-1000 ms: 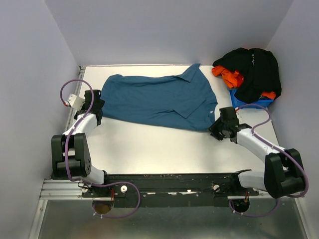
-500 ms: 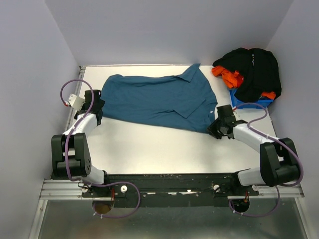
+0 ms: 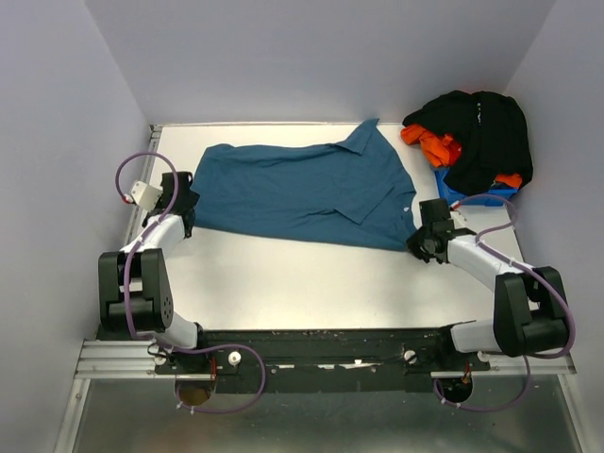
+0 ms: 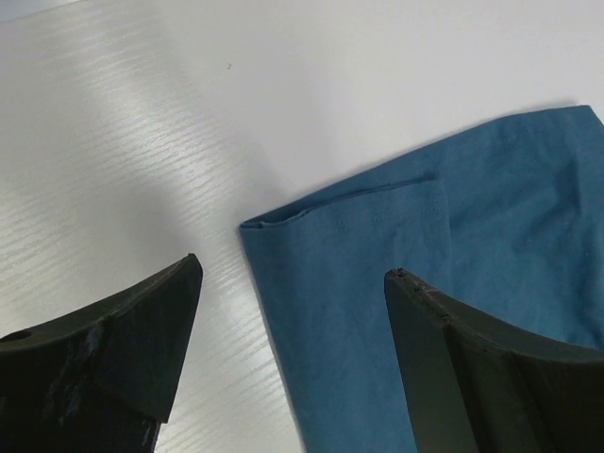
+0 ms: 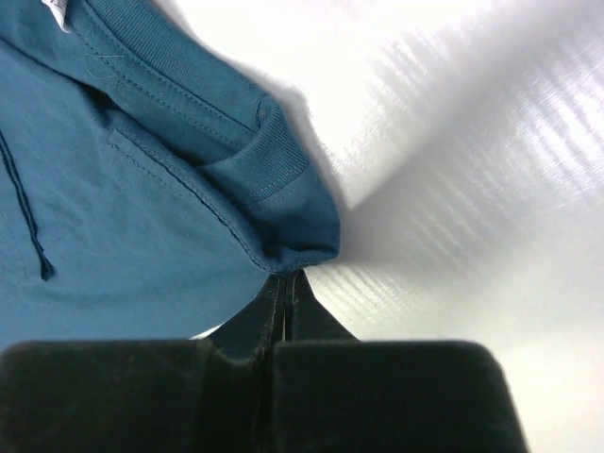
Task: Fold and stack the t-shirts
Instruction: Fold the flattened tshirt in 1/3 of the way
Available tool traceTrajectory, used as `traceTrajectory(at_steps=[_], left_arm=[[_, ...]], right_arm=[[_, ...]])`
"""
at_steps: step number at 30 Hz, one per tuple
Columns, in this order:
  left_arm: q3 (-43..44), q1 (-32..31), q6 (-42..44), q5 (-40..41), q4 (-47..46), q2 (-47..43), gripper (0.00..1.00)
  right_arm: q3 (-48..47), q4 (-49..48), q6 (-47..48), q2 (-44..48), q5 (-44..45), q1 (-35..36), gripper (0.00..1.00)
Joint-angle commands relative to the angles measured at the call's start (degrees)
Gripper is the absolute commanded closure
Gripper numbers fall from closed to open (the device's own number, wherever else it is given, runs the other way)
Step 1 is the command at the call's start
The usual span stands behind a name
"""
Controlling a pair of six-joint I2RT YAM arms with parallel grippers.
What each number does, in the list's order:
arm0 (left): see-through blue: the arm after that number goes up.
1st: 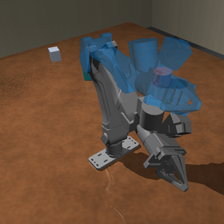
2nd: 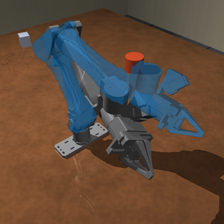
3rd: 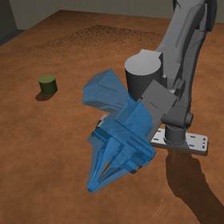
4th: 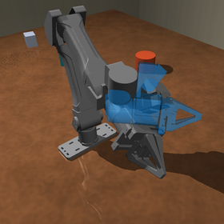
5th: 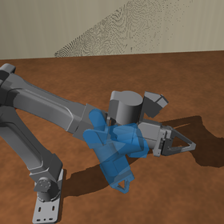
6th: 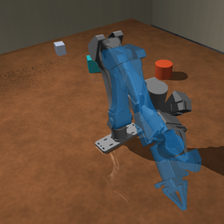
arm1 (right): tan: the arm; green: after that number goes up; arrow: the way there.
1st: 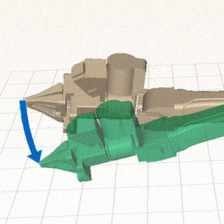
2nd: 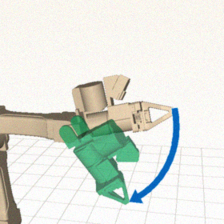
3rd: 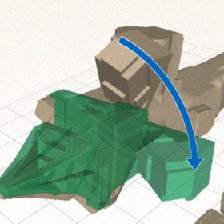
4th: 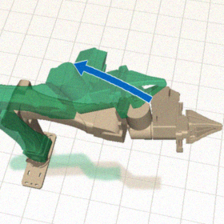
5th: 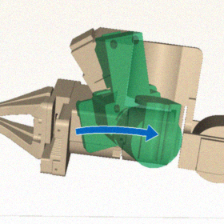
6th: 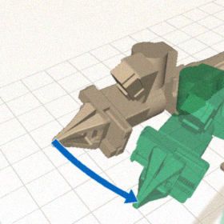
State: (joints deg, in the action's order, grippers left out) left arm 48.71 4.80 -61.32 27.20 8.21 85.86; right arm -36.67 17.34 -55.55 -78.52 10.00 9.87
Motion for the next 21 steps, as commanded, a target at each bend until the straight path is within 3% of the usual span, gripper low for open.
traceTrajectory(at_steps=[1,11,21], left_arm=[[-0.98,0.12,-2.13,-1.71,2.42,0.45,0.09],[-7.05,0.04,-3.90,-2.77,3.39,-3.51,0.17],[-5.29,0.13,-3.81,-4.35,-0.12,1.76,0.22]], right_arm=[[-0.16,1.20,5.09,0.39,2.92,-1.17,0.99],[1.24,-3.27,10.28,2.31,3.01,-1.17,0.99],[3.09,-6.53,12.66,4.34,1.34,-1.17,0.99]])
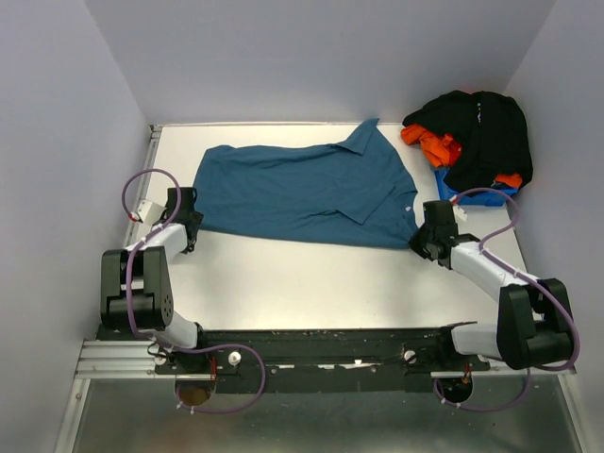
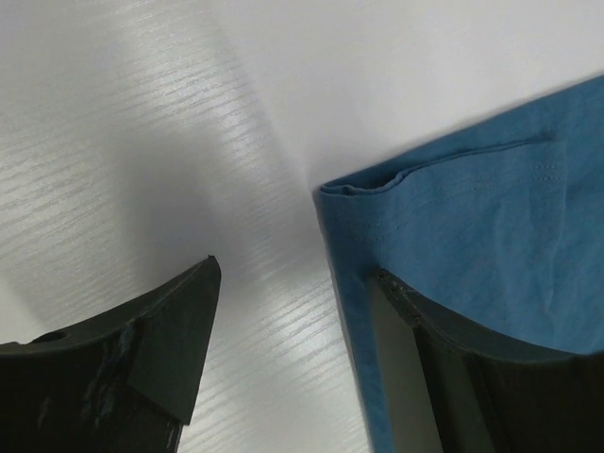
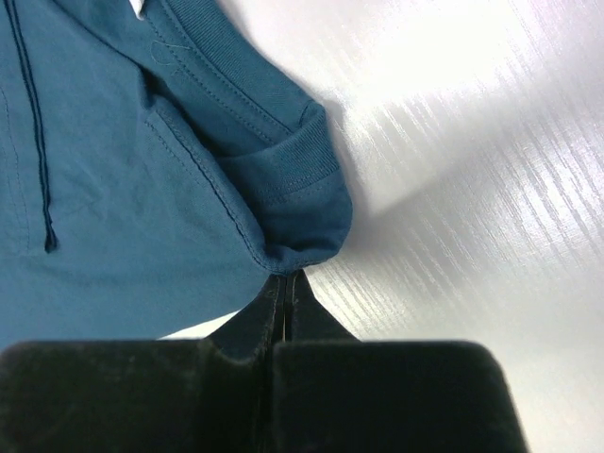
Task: Fold and stack the t-shirts
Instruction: Fold the flattened tshirt in 1/3 of the way
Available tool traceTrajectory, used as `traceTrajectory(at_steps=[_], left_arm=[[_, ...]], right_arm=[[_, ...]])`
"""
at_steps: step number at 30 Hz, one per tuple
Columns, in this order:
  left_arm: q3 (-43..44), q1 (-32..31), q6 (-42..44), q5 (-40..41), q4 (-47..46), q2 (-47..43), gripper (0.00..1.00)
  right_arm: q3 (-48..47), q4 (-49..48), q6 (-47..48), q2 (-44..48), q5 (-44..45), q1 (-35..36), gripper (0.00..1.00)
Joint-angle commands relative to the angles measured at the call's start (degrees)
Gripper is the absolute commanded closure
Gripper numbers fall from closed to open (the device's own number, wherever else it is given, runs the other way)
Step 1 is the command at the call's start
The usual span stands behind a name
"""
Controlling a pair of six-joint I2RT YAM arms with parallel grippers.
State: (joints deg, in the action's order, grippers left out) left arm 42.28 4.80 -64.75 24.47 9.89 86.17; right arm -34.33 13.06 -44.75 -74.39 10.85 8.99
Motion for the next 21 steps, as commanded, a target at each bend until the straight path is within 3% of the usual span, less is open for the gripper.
traceTrajectory(at_steps=[1,17,21], left_arm=[[0.87,0.21,-0.38,-1.62,-2.33,1.63,0.22],[1.75,0.21,-0.82,-3.28,-6.28,3.39,0.26],[3.94,0.30,-1.43,-3.73,-3.57,5.85,0.27]], right_arm=[[0.75,-2.25,1.95,0.30,0.40,-0.29,0.99],[1.02,-2.87,2.48,0.48,-0.04,-0.29,0.99],[1.02,-2.95,2.48,0.47,-0.04,-0.29,0.99]])
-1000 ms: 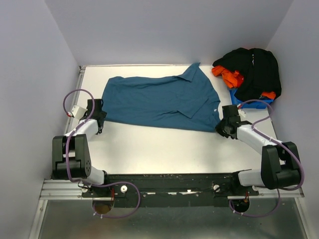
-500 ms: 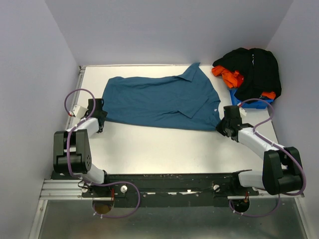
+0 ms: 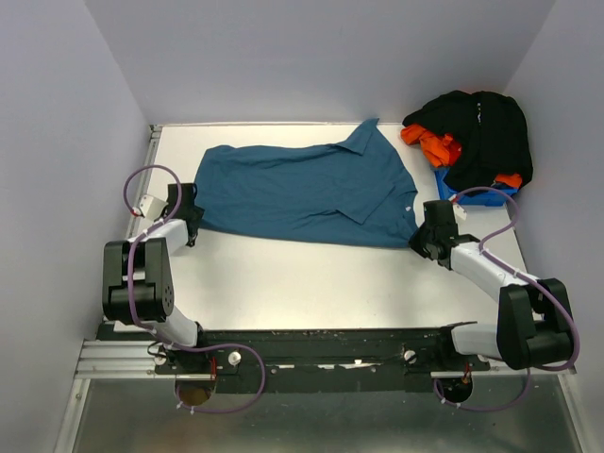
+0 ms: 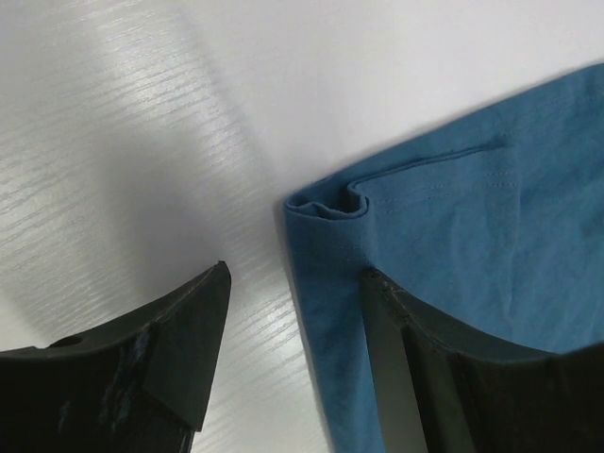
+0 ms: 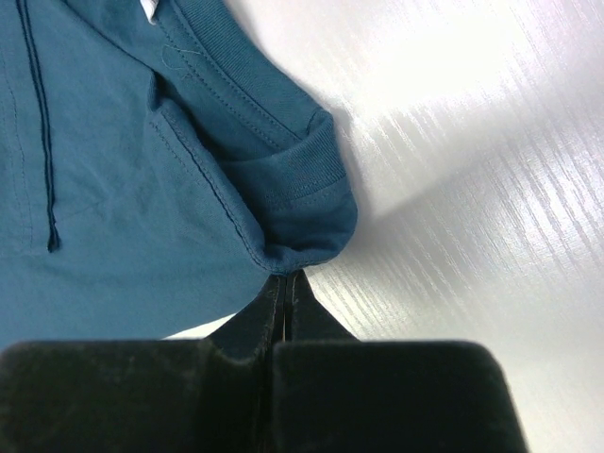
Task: Fold and stack the t-shirts
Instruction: Fold the flattened tshirt in 1/3 of the way
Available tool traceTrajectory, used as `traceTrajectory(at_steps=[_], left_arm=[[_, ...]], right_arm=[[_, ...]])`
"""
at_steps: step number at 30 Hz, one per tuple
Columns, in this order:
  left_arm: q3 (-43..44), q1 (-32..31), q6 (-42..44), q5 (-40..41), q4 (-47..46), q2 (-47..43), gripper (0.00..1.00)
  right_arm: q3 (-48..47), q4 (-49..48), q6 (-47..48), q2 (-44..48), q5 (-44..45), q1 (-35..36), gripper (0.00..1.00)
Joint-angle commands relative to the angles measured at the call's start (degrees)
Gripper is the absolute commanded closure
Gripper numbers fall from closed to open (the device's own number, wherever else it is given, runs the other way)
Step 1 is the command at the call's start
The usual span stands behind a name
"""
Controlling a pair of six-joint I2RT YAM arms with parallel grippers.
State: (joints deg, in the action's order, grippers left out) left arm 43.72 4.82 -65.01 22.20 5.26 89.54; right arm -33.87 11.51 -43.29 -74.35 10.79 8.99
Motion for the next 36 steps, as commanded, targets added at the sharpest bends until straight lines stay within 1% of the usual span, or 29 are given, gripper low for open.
traceTrajectory(at_steps=[1,5,7,8,9,13,15,16,20,22,27,28,34,36], left_arm=[[2.51,0.19,-1.08,-1.37,1.16,2.31,0.27],[0.14,0.19,-0.64,-0.75,-1.82,0.20,0.28],[-1.01,0.45,0.85,-2.67,-6.29,0.20,0.40],[-1.01,0.72,0.68,-3.47,-6.92,0.81,0.47],[-0.75,0.98,0.42,-4.00,-6.84,1.42,0.55],[-0.13,1.42,0.33,-4.00,-6.58,2.92,0.79],[-0.57,1.60,0.15,-3.30,-6.14,1.87,0.97],[-1.01,1.60,-0.11,-2.95,-5.70,1.09,1.00],[-3.73,1.60,-1.25,-1.63,-5.35,-3.65,1.00],[-5.40,1.42,-1.43,-2.33,-5.34,-5.94,1.00],[-9.79,1.33,-1.87,-1.89,-5.34,-10.43,1.00],[-9.97,1.42,-1.78,-1.72,-3.69,-10.87,1.00],[-11.46,1.33,-1.26,-0.05,0.98,-15.35,1.00],[-12.69,1.42,-1.17,0.48,0.99,-17.28,1.00]], right_arm=[[0.56,-1.40,1.01,0.43,0.02,-0.29,0.99],[0.56,-1.31,1.01,0.52,0.11,-0.29,0.99],[0.56,-1.31,1.10,0.69,0.03,-0.29,0.99],[0.56,-1.31,1.19,0.61,0.11,-0.29,0.99],[0.56,-1.40,1.19,0.52,-0.06,-0.29,0.99],[0.56,-1.40,1.19,0.43,-0.24,-0.29,0.99],[0.56,-1.14,1.19,0.95,0.28,-0.29,0.99],[0.73,-1.14,1.28,1.22,0.55,-0.29,0.99],[0.64,-0.44,1.01,2.27,1.78,-0.29,0.99],[0.82,0.09,0.84,3.06,2.22,-0.29,0.99],[2.05,1.76,-0.92,6.75,4.68,-0.38,0.99],[2.14,2.37,-1.62,7.02,4.94,-0.38,0.99],[-0.23,10.01,-6.45,2.90,4.59,-1.34,0.99],[-0.32,9.94,-6.90,1.40,2.85,-2.14,0.99]])
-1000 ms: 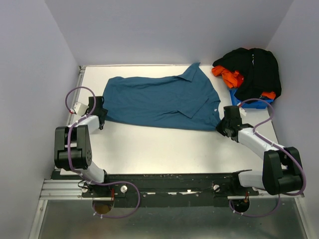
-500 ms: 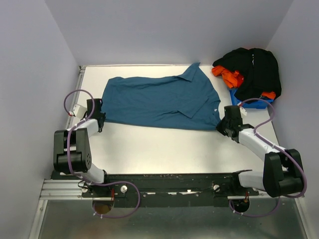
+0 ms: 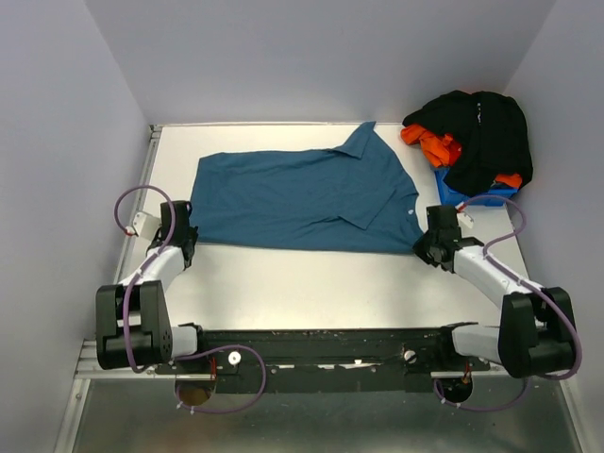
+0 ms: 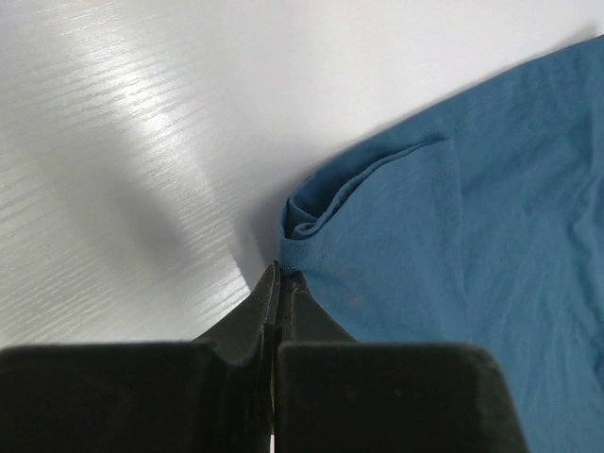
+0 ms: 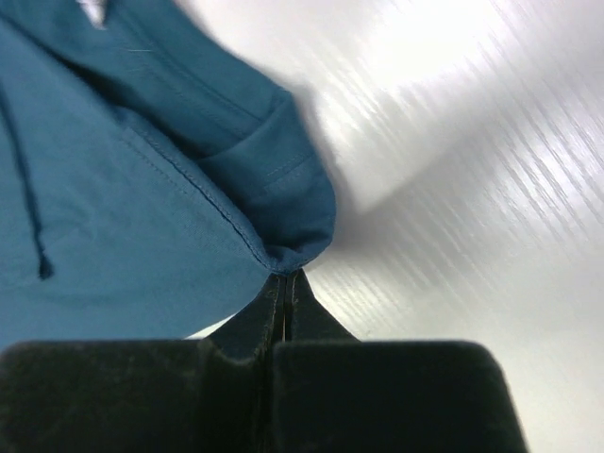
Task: Fold and stack the t-shirts
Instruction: Fold the flattened tshirt in 1/3 of the way
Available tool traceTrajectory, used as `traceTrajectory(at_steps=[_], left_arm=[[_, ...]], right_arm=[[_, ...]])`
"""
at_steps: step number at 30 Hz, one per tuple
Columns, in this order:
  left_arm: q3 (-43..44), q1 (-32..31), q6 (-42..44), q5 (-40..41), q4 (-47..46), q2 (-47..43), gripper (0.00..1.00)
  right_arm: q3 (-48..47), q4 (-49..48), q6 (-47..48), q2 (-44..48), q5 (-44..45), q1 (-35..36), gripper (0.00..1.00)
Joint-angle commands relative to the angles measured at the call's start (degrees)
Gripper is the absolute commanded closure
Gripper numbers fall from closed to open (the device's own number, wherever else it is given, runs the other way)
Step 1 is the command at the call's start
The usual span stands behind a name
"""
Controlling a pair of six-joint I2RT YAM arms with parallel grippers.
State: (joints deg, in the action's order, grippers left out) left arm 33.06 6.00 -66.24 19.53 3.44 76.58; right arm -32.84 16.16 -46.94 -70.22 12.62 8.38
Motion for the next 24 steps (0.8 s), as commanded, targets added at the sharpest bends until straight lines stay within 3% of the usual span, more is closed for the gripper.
traceTrajectory(at_steps=[1,5,8,13,17,24], left_arm=[[-2.56,0.24,0.06,3.32,2.71,-4.94,1.00],[-3.53,0.24,-0.21,2.18,0.95,-5.04,1.00],[0.50,0.24,0.23,2.53,4.54,-4.07,1.00],[4.48,1.03,-0.38,2.44,8.25,-7.04,1.00],[0.35,0.86,-0.39,1.39,6.49,-12.06,1.00],[-7.03,0.94,1.11,1.48,9.56,-17.50,1.00]], right_arm=[[-1.26,5.02,-3.33,-3.52,-0.13,-2.05,0.99],[-3.62,3.26,-3.86,-6.86,-5.14,-2.49,0.99],[-10.03,3.17,-2.11,-7.57,-10.40,-2.49,0.99],[-21.82,3.70,0.88,0.06,-15.88,-2.41,0.99],[-18.94,6.06,0.80,7.63,-9.30,-2.49,0.99],[-6.12,17.32,-2.72,9.56,-7.44,-3.02,0.99]])
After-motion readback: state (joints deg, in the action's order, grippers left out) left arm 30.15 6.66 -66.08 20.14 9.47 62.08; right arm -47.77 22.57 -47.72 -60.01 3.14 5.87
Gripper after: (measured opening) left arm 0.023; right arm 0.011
